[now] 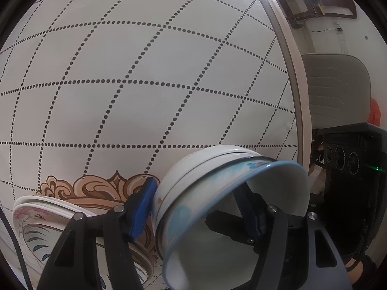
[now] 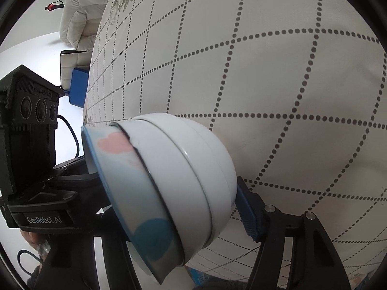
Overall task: Organize plates and bowls
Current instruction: 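Carry the bowl stack over the plate stack with both grippers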
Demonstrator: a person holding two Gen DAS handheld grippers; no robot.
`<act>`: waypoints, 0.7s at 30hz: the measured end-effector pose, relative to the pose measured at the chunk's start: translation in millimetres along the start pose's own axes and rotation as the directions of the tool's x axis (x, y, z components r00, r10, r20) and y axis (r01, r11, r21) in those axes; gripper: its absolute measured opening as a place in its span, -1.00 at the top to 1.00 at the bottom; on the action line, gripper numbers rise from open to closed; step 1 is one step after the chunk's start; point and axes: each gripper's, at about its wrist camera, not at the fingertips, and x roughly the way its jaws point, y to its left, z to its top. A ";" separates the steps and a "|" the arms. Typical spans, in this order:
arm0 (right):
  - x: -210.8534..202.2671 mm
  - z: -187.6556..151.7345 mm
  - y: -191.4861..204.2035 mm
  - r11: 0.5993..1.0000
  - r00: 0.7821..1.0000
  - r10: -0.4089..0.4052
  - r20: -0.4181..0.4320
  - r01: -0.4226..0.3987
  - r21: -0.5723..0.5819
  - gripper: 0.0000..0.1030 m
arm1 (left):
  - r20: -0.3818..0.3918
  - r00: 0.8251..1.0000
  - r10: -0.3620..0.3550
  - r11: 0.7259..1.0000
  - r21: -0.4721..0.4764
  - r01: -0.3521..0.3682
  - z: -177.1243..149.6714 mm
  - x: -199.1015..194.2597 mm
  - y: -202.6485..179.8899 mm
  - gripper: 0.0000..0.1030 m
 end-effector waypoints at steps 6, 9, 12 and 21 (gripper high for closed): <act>-4.1 7.4 15.5 0.999 1.000 -0.002 0.011 0.002 -0.035 -0.32 | 0.031 0.999 0.009 1.000 0.005 -0.009 -0.9 -12.5 -2.8 -0.22; -7.0 8.5 21.2 0.999 1.000 0.001 0.013 0.000 -0.042 -0.32 | 0.043 0.999 0.012 1.000 0.003 -0.012 -2.6 -18.5 -4.0 -0.21; -11.3 8.4 26.8 0.999 1.000 0.004 0.013 -0.003 -0.052 -0.32 | 0.053 0.999 0.013 1.000 0.002 -0.013 -5.0 -26.1 -4.6 -0.21; -19.9 0.7 55.6 0.996 1.000 0.012 0.005 -0.012 -0.089 -0.32 | 0.091 0.996 0.018 1.000 -0.019 -0.016 -17.2 -52.8 1.7 -0.21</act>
